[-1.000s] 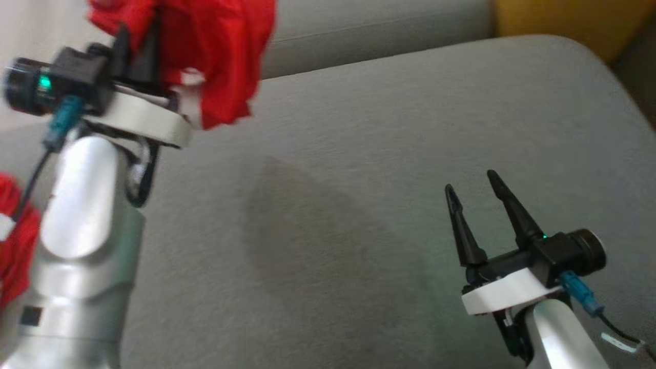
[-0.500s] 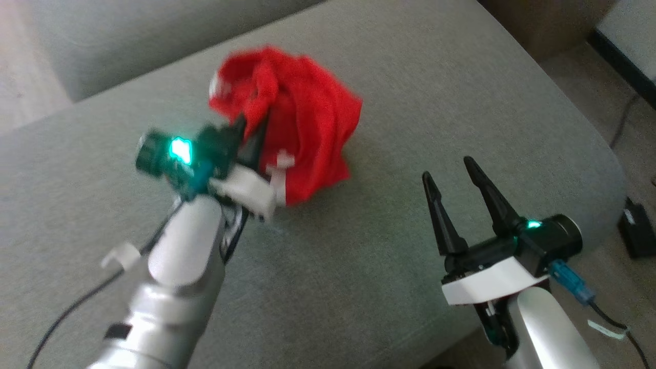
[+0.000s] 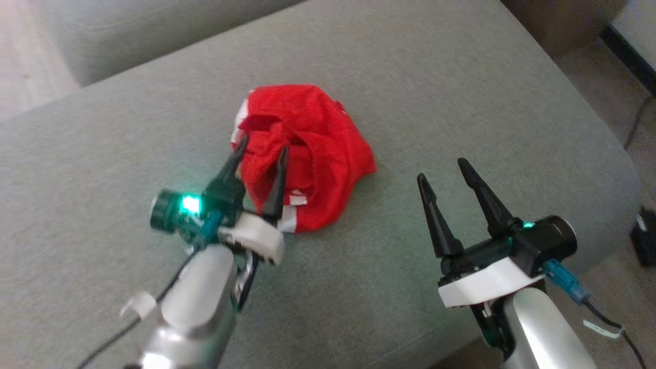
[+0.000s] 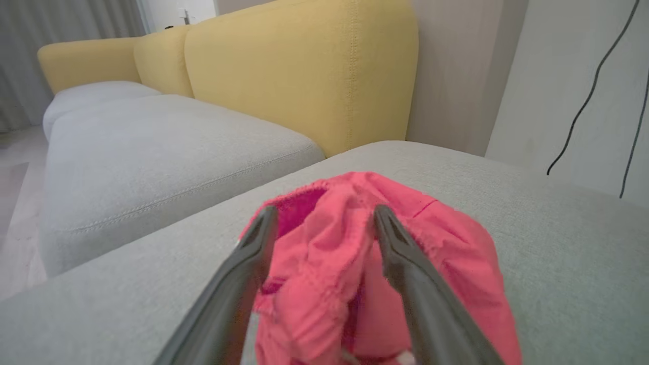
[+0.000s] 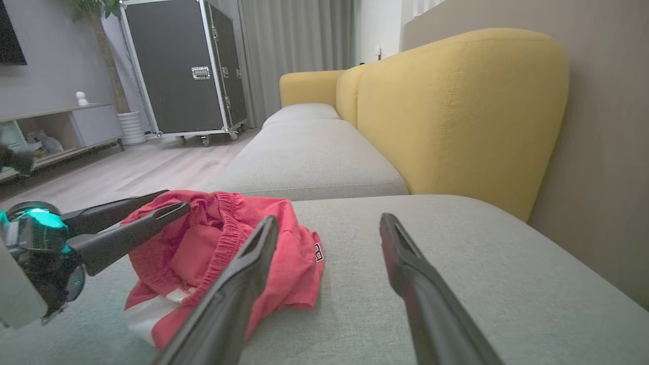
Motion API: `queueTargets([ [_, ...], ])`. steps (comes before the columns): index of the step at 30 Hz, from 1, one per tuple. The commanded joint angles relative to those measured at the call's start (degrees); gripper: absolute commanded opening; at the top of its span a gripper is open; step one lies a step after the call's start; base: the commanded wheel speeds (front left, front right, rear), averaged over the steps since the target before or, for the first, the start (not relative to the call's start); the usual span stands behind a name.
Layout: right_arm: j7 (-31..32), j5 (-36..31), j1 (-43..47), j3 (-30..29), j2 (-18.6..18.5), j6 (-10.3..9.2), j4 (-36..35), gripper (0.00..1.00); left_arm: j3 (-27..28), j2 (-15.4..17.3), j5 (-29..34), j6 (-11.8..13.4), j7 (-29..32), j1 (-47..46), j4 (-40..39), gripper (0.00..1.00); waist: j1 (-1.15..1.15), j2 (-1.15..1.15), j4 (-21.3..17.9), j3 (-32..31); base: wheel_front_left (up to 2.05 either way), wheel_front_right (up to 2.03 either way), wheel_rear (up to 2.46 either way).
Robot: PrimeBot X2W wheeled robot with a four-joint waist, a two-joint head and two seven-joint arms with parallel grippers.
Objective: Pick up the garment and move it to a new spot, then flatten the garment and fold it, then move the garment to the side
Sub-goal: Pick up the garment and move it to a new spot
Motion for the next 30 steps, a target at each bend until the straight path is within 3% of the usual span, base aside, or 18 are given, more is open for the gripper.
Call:
queueTargets([
  [1,-0.62,-0.32,-0.24,0.67,0.45,-0.04,-1.25,1.00,0.70,0.43,-1.49,1.19,-0.52,1.69,-3.19,1.00,-0.01,0.00,3.31,-3.20,0.00,0.00,0.00],
  [7,-0.62,-1.22,2.29,-0.88,0.45,-0.04,-0.18,1.00,1.37,0.42,-4.67,4.95,-0.53,9.11,-11.26,1.00,-0.01,0.00,10.32,-8.60,0.00,0.00,0.00],
  [13,-0.62,-1.75,5.04,-3.47,0.45,-0.04,0.23,1.00,6.92,0.64,-0.63,8.62,-0.53,18.37,-21.66,1.00,-0.01,0.00,17.85,-11.69,0.00,0.00,0.00],
  [22,-0.62,-2.14,9.14,-6.91,-0.02,-0.04,0.31,1.00,14.08,1.18,2.03,8.30,-0.53,29.17,-30.60,1.00,-0.01,0.00,22.87,-14.01,0.00,0.00,0.00],
  [30,-0.62,-2.71,12.83,-8.47,-0.28,-0.04,0.70,1.00,16.44,0.85,5.11,7.16,-0.53,37.63,-34.48,1.00,-0.01,0.00,25.10,-15.37,0.00,0.00,0.00],
])
